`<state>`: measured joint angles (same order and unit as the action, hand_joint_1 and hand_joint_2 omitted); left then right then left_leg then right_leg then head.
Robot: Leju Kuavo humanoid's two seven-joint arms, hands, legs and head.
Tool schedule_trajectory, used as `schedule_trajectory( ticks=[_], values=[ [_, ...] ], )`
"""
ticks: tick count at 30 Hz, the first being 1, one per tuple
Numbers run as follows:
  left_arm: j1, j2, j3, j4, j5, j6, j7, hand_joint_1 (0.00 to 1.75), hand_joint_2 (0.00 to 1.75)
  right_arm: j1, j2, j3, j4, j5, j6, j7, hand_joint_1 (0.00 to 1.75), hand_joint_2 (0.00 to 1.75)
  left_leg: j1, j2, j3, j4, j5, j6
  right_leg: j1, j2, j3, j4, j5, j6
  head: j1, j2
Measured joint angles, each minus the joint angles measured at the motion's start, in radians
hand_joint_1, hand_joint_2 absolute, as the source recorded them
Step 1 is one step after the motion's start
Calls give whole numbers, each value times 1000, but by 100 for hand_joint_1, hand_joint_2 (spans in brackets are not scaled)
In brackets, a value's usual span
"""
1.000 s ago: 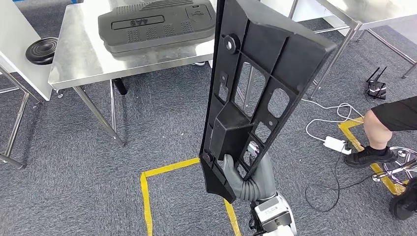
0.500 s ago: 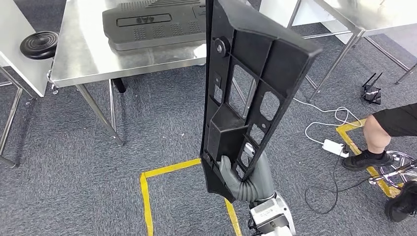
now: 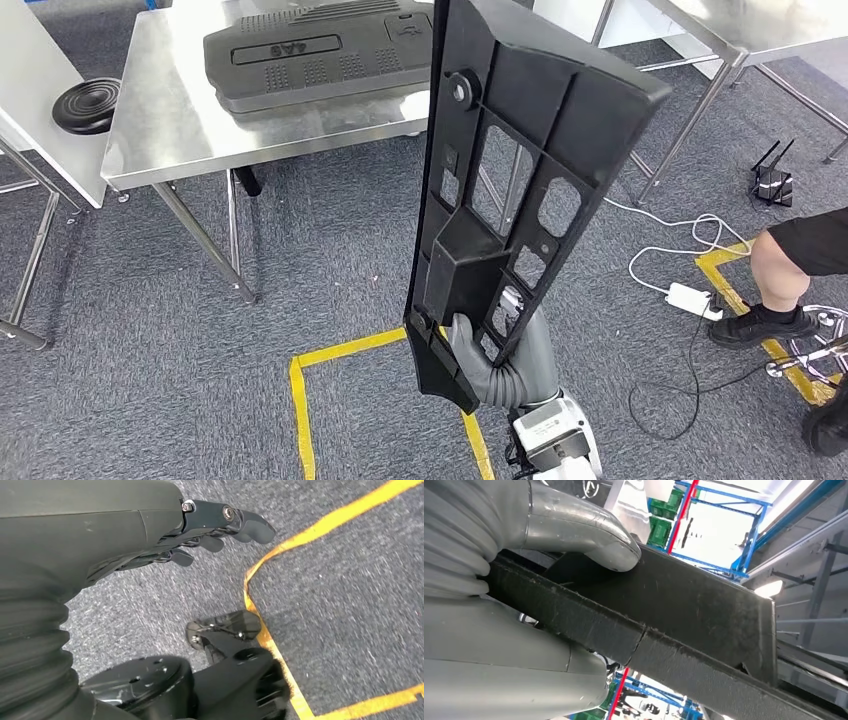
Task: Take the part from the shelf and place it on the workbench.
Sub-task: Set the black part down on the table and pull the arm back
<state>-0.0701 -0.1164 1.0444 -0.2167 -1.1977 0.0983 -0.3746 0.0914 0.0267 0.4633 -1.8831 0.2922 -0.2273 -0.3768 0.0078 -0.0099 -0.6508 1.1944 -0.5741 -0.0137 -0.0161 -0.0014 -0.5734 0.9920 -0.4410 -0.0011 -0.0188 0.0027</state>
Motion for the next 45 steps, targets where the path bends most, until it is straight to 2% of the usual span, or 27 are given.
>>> schedule_trajectory(
  ticks=[1, 2, 3, 4, 5, 7, 9, 12, 14, 16, 17, 18, 19, 21, 23, 25, 26, 28, 30, 33, 34, 35, 37, 39, 43, 44, 45],
  values=[
    [0, 0, 0, 0, 0, 0, 0, 0, 175, 0, 0, 1, 1, 0, 0, 0, 175, 175, 2, 1, -34, 62, -23, -4, 0, 0, 2, 0, -2, -2, 0, 0],
    [1, 0, 0, 0, -1, 0, 0, 0, 175, 1, 0, 2, 2, 1, 0, 0, 175, 175, 5, 2, -58, 99, -28, -8, 0, 1, 4, 0, -4, -3, 0, 0],
    [1, 0, 0, 0, -1, 0, 0, 0, 175, 1, 0, 2, 2, 2, 0, 1, 175, 175, 8, 2, -66, 101, -13, -11, -1, 2, 7, 1, -6, -2, 0, 0],
    [1, 1, 0, 0, -1, 0, 0, 0, 175, 1, 0, 3, 3, 3, 0, 1, 175, 175, 12, 4, -52, 62, 21, -13, -2, 3, 12, 1, -10, 0, 0, 0],
    [1, 2, 0, 0, -1, 0, 0, 0, 175, 1, 0, 3, 3, 3, 0, 1, 175, 175, 16, 6, -22, -4, 63, -15, -3, 5, 18, 2, -15, 4, 0, 0],
    [0, 2, 0, 0, -1, 0, 0, 0, 175, 0, 0, 3, 3, 4, 0, 2, 175, 175, 18, 5, 35, -123, 113, -16, 1, 7, 26, 6, -26, 17, -1, 0],
    [0, 1, 0, 1, -1, 0, 0, 0, 175, 0, 0, 3, 3, 4, 0, 2, 175, 175, 15, 1, 50, -160, 113, -4, 7, 7, 28, 7, -29, 31, -2, 0],
    [1, 1, 0, 1, -1, 0, 0, 0, 175, 0, 0, 3, 3, 4, 0, 2, 175, 175, 13, -2, 59, -167, 111, 25, 4, 7, 25, 24, -35, 45, -1, 0],
    [0, 1, 0, 1, -1, 0, 0, 0, 175, -1, 0, 3, 3, 4, 0, 2, 175, 175, 13, -3, 68, -170, 110, 37, 2, 6, -22, 107, -69, 43, 1, 0],
    [0, 1, 0, 0, -1, 0, 0, 0, 175, -1, -1, 3, 3, 4, 0, 2, 175, 175, 11, -4, 70, -170, 105, 44, 2, 6, -105, 244, -112, 41, 3, 0],
    [0, 1, 0, 0, -1, 0, 0, 0, 175, 0, -2, 3, 3, 4, 0, 2, 175, 175, 9, -4, 71, -170, 102, 45, 2, 6, -139, 291, -123, 43, 3, 0],
    [0, 1, 0, 0, -1, 0, 0, 0, 175, 1, -3, 3, 3, 4, 0, 2, 175, 175, 8, -5, 74, -170, 99, 46, 2, 6, -156, 303, -118, 48, 3, 0],
    [0, 1, 0, 0, -2, 0, 0, 0, 175, 1, -3, 3, 3, 4, 0, 2, 175, 175, 8, -6, 79, -170, 95, 45, 2, 6, -151, 272, -97, 54, 3, 0],
    [0, 0, 0, 0, -3, 0, 0, 0, 175, 1, -3, 3, 3, 4, 0, 2, 175, 175, 7, -9, 93, -170, 85, 41, 4, 5, -99, 133, -27, 63, 3, 0],
    [0, -1, 0, 1, -4, 0, 0, 0, 175, 0, -3, 4, 3, 5, 0, 2, 175, 175, 5, -11, 103, -173, 75, 32, 11, 2, -57, 31, 4, 47, 3, 0],
    [0, -1, 0, 1, -5, 0, 0, 0, 175, 0, -3, 3, 3, 5, 0, 2, 175, 175, 3, -11, 106, -175, 73, 22, 17, 1, -47, 11, -2, 28, 2, 0],
    [0, -1, 0, 1, -5, 0, 0, 0, 175, 1, -3, 3, 3, 5, 0, 2, 175, 175, 3, -11, 109, -176, 75, 17, 17, 2, -42, 8, 2, 22, 2, 0],
    [1, -1, 0, 0, -5, 0, 0, 0, 175, 1, -2, 3, 2, 5, 0, 3, 175, 175, 3, -7, 112, -162, 72, 7, 8, 3, -21, -1, 10, 11, 0, 0],
    [0, 0, 0, 0, -5, 0, 0, 0, 175, 1, 0, 3, 2, 5, 0, 3, 175, 175, 4, -1, 80, -90, 44, 0, 1, 3, 4, -5, 7, -2, -5, 0],
    [1, 0, 0, 0, -6, 0, 0, 0, 175, 1, 1, 3, 3, 5, 0, 3, 175, 175, 6, 2, -31, 81, -23, -9, 4, 3, 23, -5, -10, -12, -10, 0],
    [3, 0, 0, 0, -6, 0, 0, 0, 175, 2, 1, 4, 3, 5, 0, 3, 175, 175, 6, 2, -53, 97, -25, -11, 4, 5, 31, -5, -16, -11, -10, 0],
    [4, 0, 0, 0, -6, 0, 0, 0, 175, 3, 1, 4, 3, 5, 0, 3, 175, 175, 7, 3, -57, 77, -6, -11, 4, 7, 41, -5, -24, -9, -10, 0],
    [6, 1, 0, 0, -6, 1, 0, 0, 175, 3, 1, 3, 4, 5, 0, 3, 175, 175, 8, 5, -23, -43, 85, -8, 3, 10, 65, -5, -43, -2, -10, 0],
    [6, 2, 0, 0, -6, 1, 0, 0, 175, 2, 1, 3, 4, 5, 0, 3, 175, 175, 4, 7, 12, -140, 133, 1, 7, 11, 81, -4, -61, 9, -10, 0],
    [8, 1, 0, 1, -7, 1, 0, 0, 175, 1, 2, 3, 5, 5, 0, 3, 175, 175, 0, 6, 35, -160, 137, 29, 11, 11, 91, 9, -77, 33, -10, 0],
    [8, 1, 0, 1, -7, 1, 0, 0, 175, 0, 2, 3, 4, 5, 0, 3, 175, 175, 1, 6, 42, -162, 134, 34, 11, 11, 83, 30, -83, 37, -9, 0],
    [7, 1, 0, 0, -7, 1, 0, 0, 175, -1, 2, 3, 4, 5, 0, 3, 175, 175, 3, 5, 48, -164, 131, 39, 9, 10, 59, 70, -94, 39, -8, 0]
  ],
)
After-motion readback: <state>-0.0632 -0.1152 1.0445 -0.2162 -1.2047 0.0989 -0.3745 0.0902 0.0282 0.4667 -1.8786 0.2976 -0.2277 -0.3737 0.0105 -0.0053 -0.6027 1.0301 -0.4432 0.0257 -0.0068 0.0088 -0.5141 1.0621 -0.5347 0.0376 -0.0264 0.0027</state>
